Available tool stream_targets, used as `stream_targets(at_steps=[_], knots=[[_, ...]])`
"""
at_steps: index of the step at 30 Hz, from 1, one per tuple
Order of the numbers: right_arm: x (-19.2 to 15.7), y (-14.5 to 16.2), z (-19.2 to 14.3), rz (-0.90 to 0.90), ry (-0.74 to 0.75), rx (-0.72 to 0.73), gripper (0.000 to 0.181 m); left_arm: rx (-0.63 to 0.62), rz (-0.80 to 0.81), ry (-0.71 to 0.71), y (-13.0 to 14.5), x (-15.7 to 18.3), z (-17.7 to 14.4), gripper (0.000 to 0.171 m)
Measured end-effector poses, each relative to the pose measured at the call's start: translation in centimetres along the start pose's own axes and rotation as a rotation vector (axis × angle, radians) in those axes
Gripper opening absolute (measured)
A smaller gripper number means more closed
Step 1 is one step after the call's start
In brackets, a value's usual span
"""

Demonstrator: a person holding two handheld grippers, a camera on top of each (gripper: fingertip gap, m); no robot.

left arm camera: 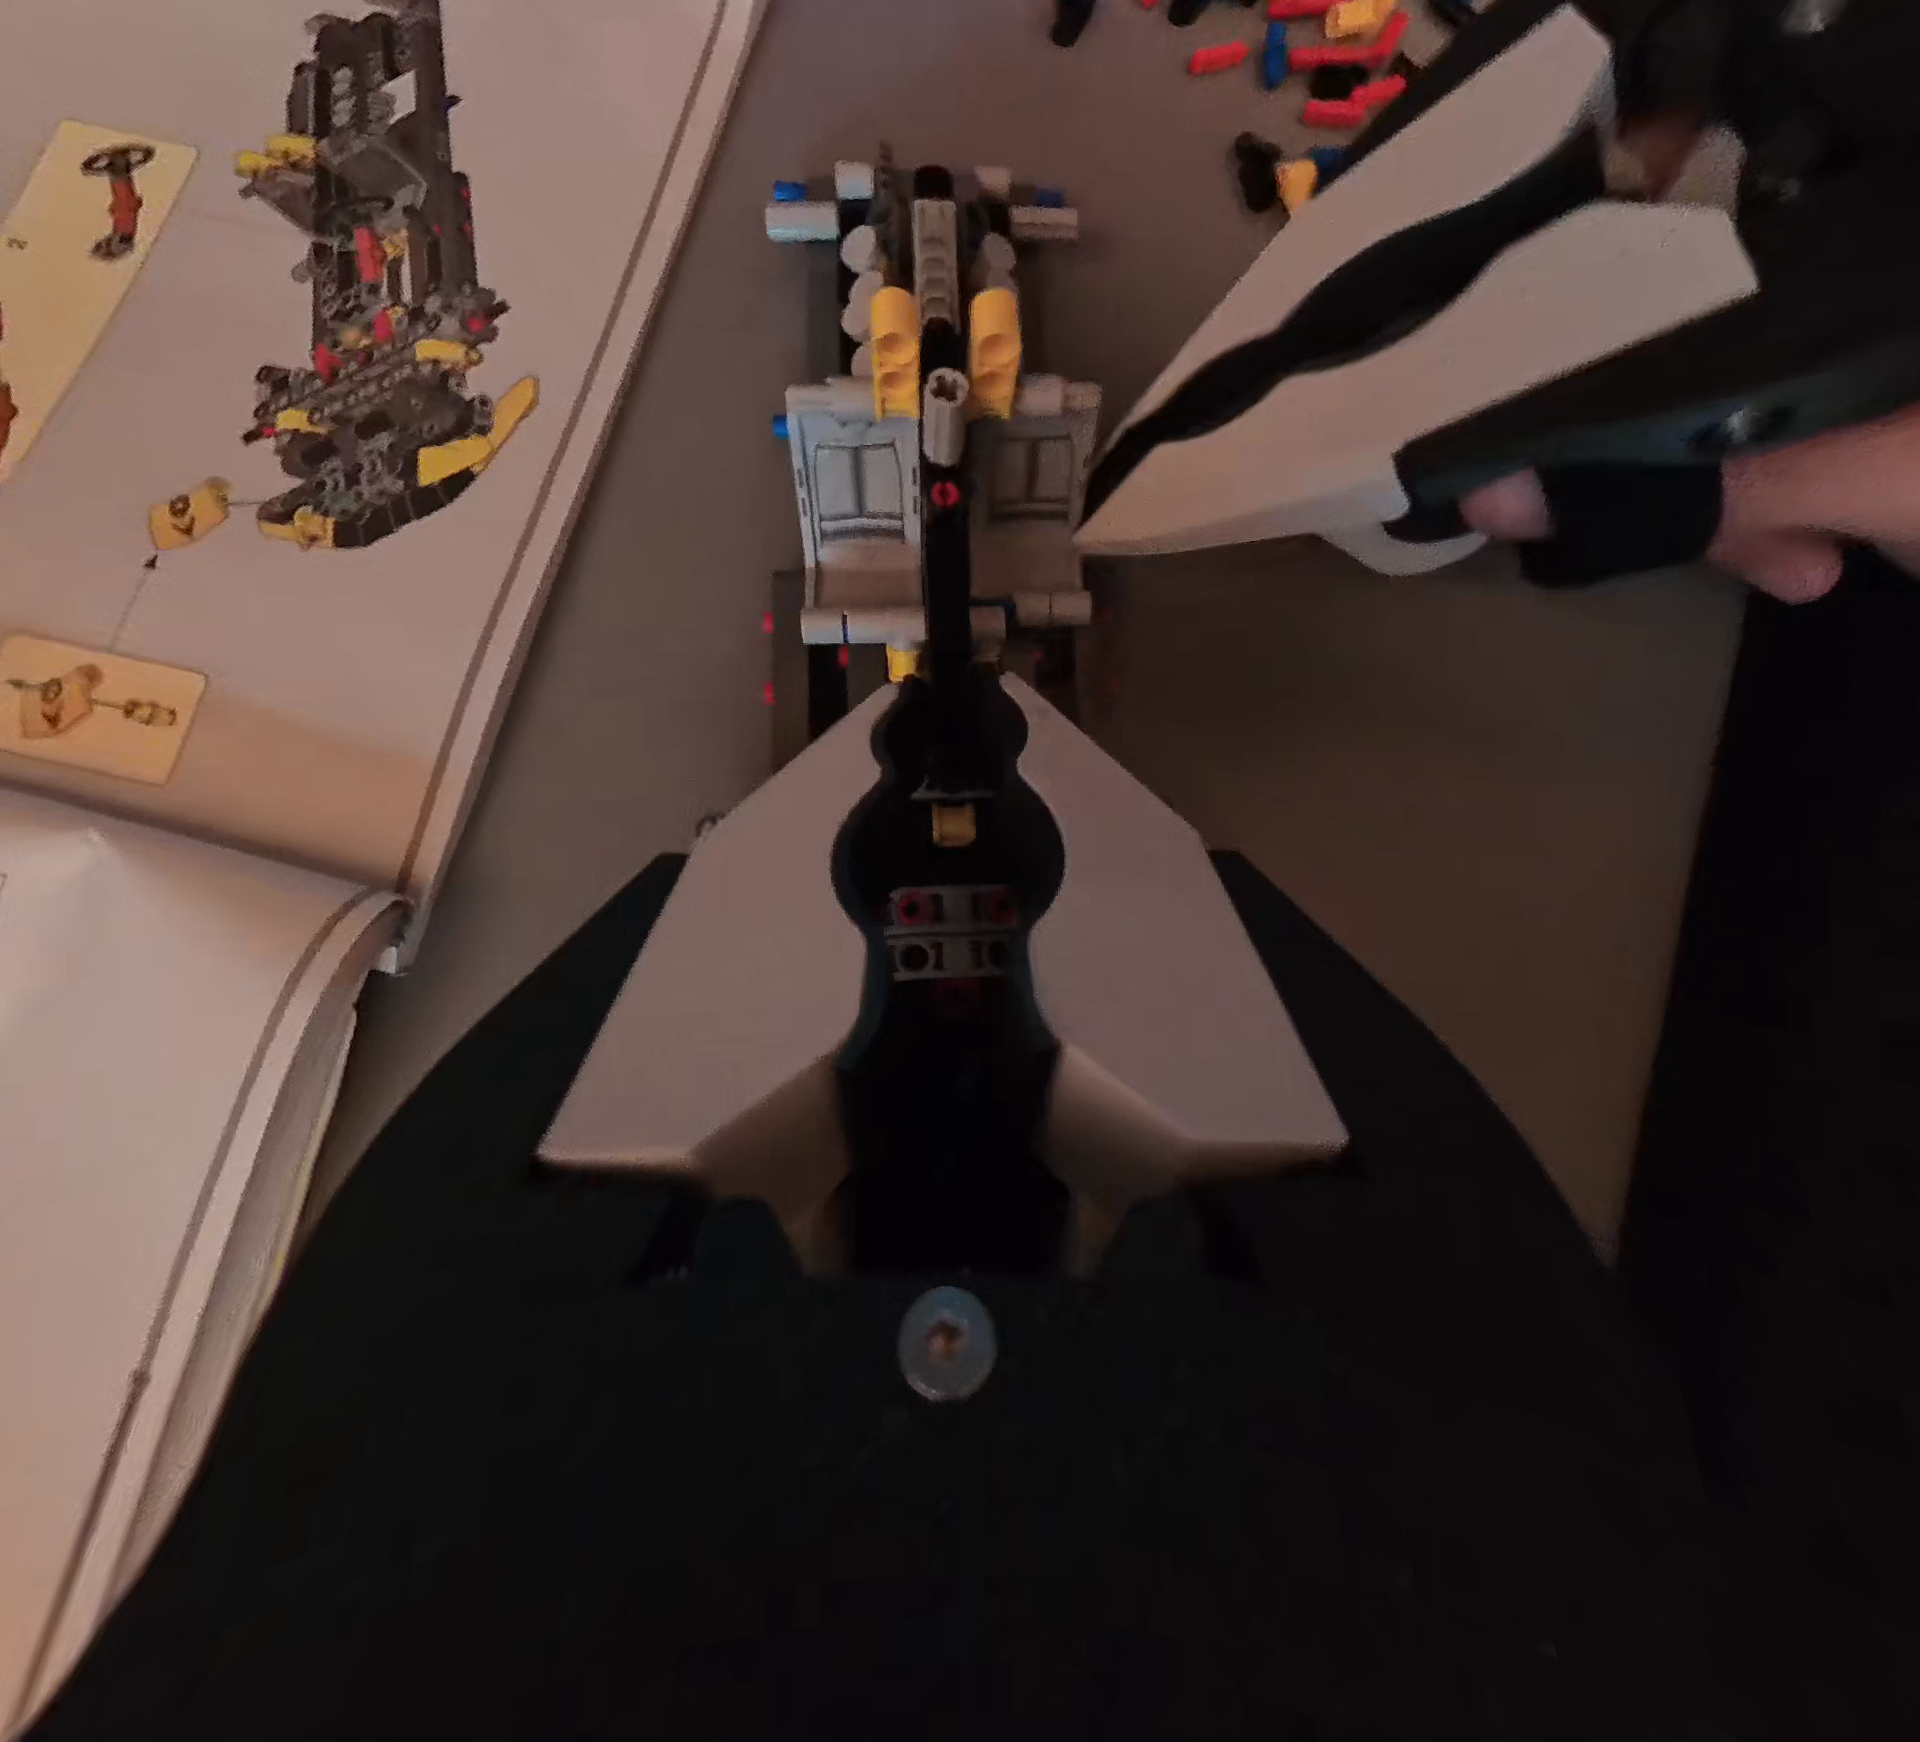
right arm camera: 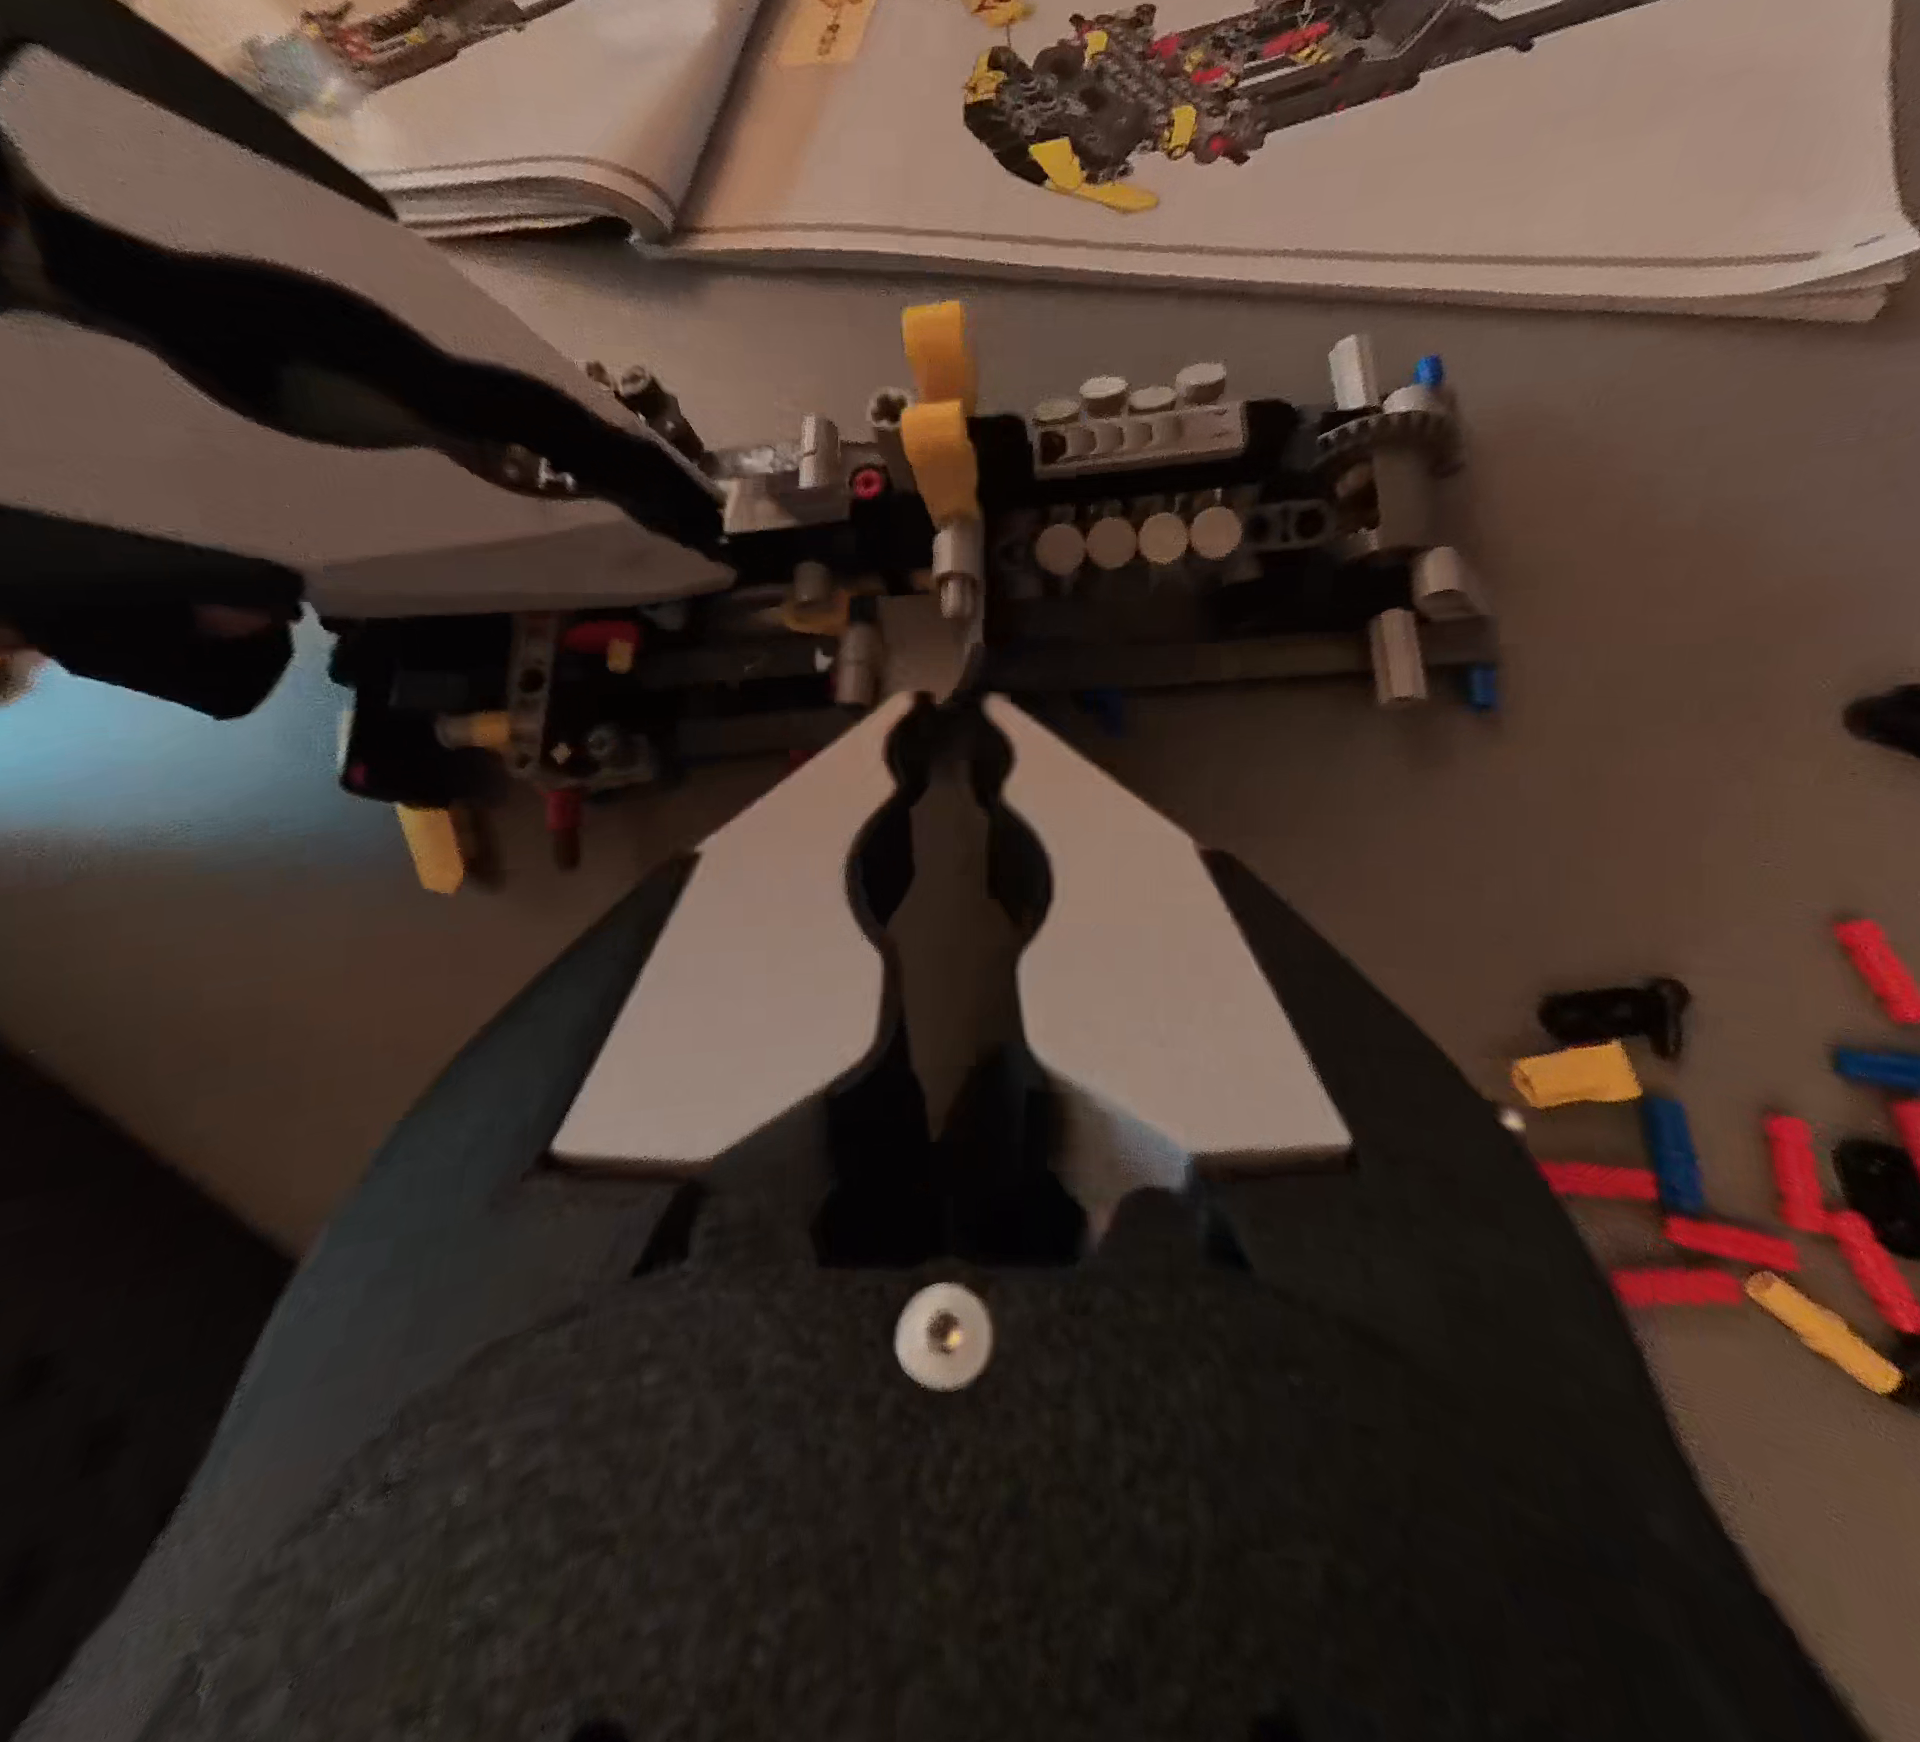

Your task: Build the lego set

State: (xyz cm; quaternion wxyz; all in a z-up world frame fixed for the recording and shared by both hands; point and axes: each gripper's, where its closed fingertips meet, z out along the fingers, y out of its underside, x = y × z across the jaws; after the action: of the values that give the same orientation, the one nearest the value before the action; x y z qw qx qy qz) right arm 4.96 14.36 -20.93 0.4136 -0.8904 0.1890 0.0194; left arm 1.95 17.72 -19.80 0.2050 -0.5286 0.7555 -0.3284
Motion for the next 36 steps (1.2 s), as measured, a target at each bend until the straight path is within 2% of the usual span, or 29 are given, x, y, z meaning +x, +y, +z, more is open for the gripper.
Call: stream_targets(at_steps=[4,7,10,14,19,21,24,28,31,34,36], knots=[[-0.5,0.1,-0.3,0.050,-0.099,-0.001,0.003,-0.030,0.165,0.008,0.3,0.5,-0.1,0.015],[-0.9,0.3,-0.6,0.102,-0.169,-0.009,0.002,-0.002,0.223,-0.015,-0.5,-0.5,-0.8,0.026],[-0.8,0.7,-0.7,0.116,-0.181,-0.022,0.002,-0.001,0.213,0.022,-0.9,-0.8,-0.8,0.042],[-1.2,0.6,-0.5,0.184,-0.262,-0.020,0.002,-0.031,0.191,0.160,-0.6,-0.5,0.4,0.052],[-1.4,0.4,-0.3,0.236,-0.317,-0.008,0.010,-0.058,0.117,0.313,-0.1,0.3,1.1,0.043],[-1.2,0.4,-0.1,0.203,-0.292,-0.014,0.002,-0.051,0.105,0.282,0.0,0.2,1.1,0.039],[-1.3,-0.1,0.5,0.130,-0.278,-0.033,0.002,-0.053,0.067,0.215,0.5,-0.4,0.6,0.039],[-0.4,-1.3,1.9,-0.031,-0.288,-0.082,0.002,-0.038,-0.025,0.170,1.0,-0.2,-0.3,0.049],[-1.1,-1.6,2.5,-0.160,-0.383,-0.123,0.002,-0.020,-0.082,0.118,1.6,-0.1,-1.0,0.053],[-1.6,-1.7,2.7,-0.210,-0.428,-0.117,0.002,0.000,-0.136,0.116,2.0,0.6,-1.8,0.058],[-1.7,-1.8,2.7,-0.192,-0.447,-0.090,0.002,0.027,-0.159,0.122,2.2,0.7,-2.5,0.049]])
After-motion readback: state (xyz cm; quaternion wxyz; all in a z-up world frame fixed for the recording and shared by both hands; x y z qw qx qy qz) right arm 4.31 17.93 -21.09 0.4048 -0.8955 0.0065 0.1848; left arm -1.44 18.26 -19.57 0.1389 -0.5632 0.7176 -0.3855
